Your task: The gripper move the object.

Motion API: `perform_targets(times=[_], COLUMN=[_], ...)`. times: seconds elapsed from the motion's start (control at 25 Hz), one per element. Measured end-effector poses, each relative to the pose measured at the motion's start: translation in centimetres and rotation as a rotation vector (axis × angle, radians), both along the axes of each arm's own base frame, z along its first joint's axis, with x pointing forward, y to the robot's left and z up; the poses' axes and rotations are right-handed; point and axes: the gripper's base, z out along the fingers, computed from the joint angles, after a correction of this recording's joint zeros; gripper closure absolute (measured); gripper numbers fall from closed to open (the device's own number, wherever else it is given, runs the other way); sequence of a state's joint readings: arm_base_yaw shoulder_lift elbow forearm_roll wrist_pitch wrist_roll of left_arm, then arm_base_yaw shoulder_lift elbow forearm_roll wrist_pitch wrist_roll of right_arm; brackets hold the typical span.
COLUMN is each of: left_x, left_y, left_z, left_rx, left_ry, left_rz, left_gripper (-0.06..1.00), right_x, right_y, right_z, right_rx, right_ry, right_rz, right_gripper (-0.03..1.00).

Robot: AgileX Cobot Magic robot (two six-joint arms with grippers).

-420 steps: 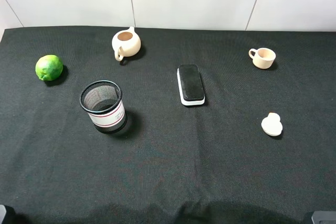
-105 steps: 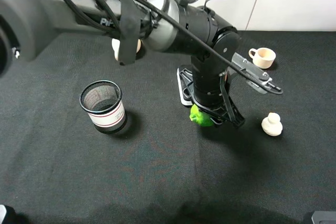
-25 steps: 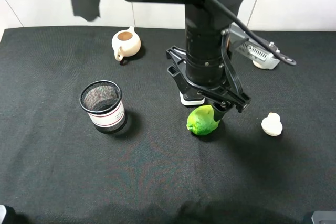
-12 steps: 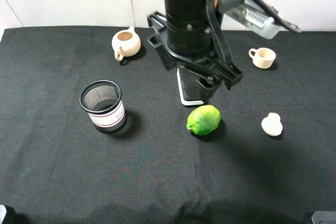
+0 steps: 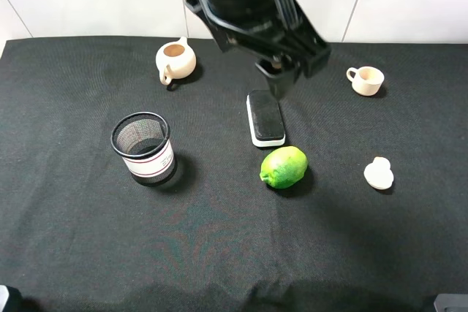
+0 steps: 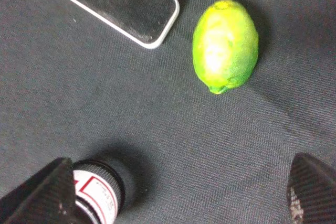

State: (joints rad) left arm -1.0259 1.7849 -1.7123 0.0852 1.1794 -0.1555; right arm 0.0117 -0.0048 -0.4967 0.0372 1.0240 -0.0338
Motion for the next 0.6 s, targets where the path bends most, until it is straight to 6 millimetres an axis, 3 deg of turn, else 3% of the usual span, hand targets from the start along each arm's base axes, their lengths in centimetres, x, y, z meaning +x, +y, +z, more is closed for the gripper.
perform_targets(times=[0.32,0.6], left_x=[-1.8,-4.0], left_y=[3.6,7.4], left_z=[1.8,1.9], left_rx=[0.005,0.033], left_ry=[-0.044,-0.056], left_rz=[-0.014,-0.062], left_gripper=[0.08,0.08], right_x=[0.0,0.0], right_y=[0.0,0.0], right_z=[0.0,0.0], right_rx=[0.000,0.000], right_ry=[0.000,0.000], right_rz=[0.000,0.000], right_gripper=[0.27,0.27])
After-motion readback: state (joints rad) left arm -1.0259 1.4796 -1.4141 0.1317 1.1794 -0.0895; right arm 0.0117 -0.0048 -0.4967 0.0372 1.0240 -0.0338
